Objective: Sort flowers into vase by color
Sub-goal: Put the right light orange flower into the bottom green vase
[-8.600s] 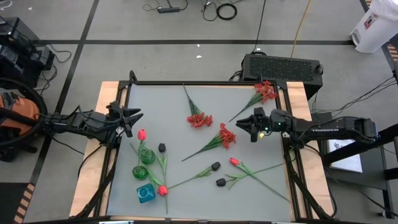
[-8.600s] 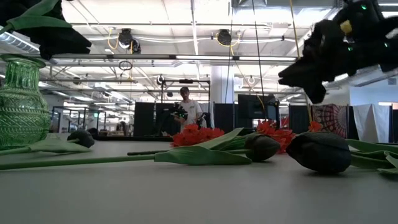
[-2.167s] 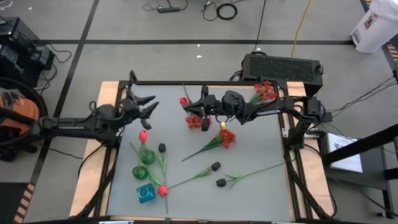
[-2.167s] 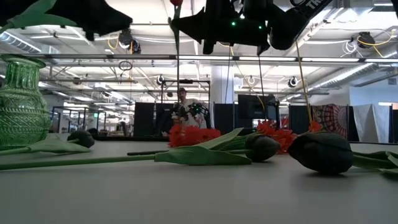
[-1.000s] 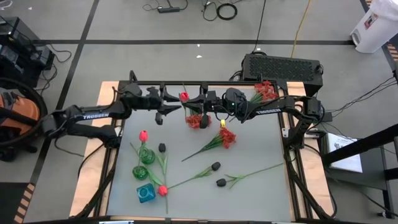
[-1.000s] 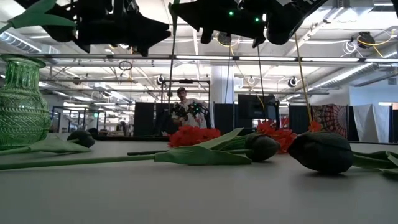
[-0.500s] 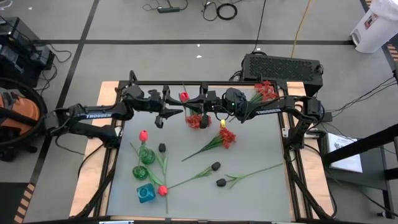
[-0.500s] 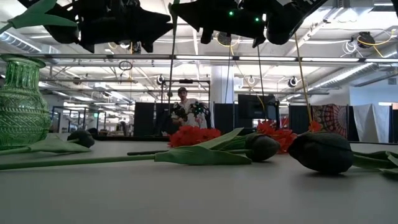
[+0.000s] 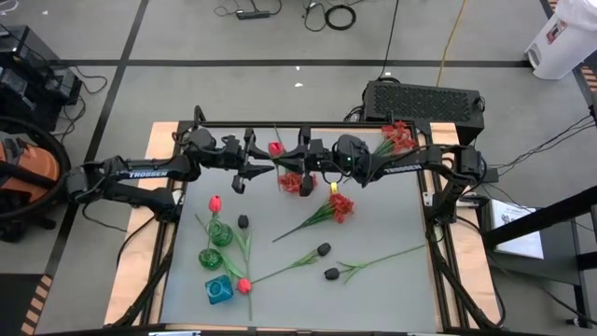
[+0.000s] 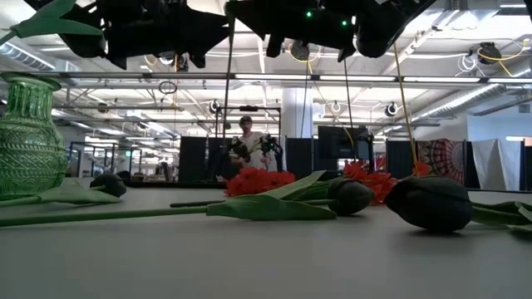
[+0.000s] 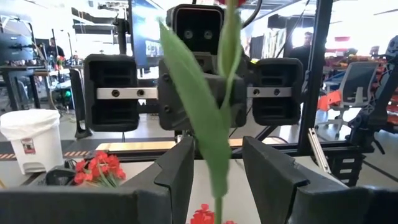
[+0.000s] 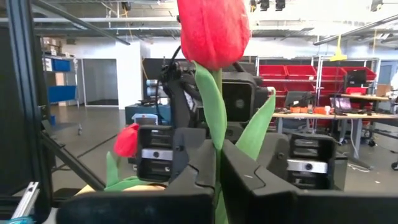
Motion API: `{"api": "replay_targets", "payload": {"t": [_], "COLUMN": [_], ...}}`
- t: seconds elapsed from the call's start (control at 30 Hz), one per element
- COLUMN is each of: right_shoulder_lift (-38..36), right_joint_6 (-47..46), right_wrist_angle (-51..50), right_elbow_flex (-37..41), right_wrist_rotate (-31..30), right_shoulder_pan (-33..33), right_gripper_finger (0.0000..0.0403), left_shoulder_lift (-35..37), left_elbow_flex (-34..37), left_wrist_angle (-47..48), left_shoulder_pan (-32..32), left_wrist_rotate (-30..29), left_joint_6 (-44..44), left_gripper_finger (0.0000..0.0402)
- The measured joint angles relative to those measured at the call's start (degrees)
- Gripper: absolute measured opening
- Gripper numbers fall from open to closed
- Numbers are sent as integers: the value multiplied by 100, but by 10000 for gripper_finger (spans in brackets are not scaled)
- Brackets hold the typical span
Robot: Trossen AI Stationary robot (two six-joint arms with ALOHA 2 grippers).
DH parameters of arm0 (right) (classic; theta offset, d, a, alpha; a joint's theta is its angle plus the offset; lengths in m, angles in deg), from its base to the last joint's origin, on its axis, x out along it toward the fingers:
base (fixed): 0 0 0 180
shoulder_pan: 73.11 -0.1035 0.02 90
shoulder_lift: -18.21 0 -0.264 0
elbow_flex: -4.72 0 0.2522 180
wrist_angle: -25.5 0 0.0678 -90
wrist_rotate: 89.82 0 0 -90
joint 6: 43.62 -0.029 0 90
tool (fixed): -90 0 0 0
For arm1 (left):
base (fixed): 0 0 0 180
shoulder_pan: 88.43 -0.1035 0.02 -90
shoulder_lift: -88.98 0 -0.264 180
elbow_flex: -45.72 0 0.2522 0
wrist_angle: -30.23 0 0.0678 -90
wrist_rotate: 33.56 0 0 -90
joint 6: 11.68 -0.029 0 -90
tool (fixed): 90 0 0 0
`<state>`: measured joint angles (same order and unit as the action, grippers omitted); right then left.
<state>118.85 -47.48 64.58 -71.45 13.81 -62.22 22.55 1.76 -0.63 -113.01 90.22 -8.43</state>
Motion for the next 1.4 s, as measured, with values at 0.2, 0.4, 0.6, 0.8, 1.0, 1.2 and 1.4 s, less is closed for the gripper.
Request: {"api": "replay_targets", "payload": {"t": [0.2, 0.4, 0.6, 0.8, 1.0, 1.2, 1.4], "right_shoulder_lift": [0, 0, 0, 0, 0, 0, 0], "right_joint_6": [0, -3, -254, -255, -506, -449, -265], "right_wrist_angle": [18, 117, 106, 90, 96, 92, 90], "right_elbow_flex": [0, 0, 0, 0, 0, 0, 0], "right_wrist_rotate": [-33, -320, -294, -301, -633, -535, -591], "right_shoulder_pan": [-25, -28, -47, -93, -82, -104, -117], "right_gripper_finger": [0, 0, 0, 0, 0, 0, 0], "left_shoulder_lift": [0, 0, 0, 0, 0, 0, 0], "left_elbow_flex": [0, 0, 2, 2, 2, 2, 4], "left_wrist_angle": [13, 13, 17, 64, 66, 66, 66], "left_shoulder_pan": [0, -2, -2, -2, -4, -2, -2], "left_wrist_rotate": [-25, -25, -26, -24, -25, -24, -24], "left_joint_6": [93, 93, 93, 91, 89, 89, 87], "left_gripper_finger": [145, 145, 145, 145, 145, 145, 145]}}
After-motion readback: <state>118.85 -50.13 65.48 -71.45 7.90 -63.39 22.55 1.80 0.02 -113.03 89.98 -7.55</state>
